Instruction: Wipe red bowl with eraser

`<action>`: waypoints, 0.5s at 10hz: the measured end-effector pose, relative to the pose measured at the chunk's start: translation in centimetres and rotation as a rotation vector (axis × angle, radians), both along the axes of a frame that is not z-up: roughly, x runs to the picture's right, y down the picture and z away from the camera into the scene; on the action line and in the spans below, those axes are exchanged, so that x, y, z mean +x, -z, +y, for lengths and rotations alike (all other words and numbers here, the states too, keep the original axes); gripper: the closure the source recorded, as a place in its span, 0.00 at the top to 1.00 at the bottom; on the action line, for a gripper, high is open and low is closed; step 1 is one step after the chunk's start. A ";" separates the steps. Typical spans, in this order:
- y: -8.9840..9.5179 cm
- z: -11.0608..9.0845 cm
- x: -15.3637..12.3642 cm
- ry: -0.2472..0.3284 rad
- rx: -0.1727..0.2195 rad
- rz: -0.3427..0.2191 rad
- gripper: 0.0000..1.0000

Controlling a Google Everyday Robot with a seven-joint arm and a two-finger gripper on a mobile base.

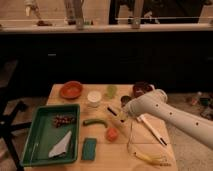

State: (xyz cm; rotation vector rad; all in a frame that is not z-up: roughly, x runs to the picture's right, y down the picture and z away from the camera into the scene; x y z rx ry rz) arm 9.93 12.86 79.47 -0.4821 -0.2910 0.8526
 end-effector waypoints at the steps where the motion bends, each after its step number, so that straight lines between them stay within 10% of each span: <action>1: 1.3 -0.8 -0.4 0.007 0.029 -0.023 0.00; 5: 6.1 -5.2 -2.2 0.080 0.144 -0.085 0.00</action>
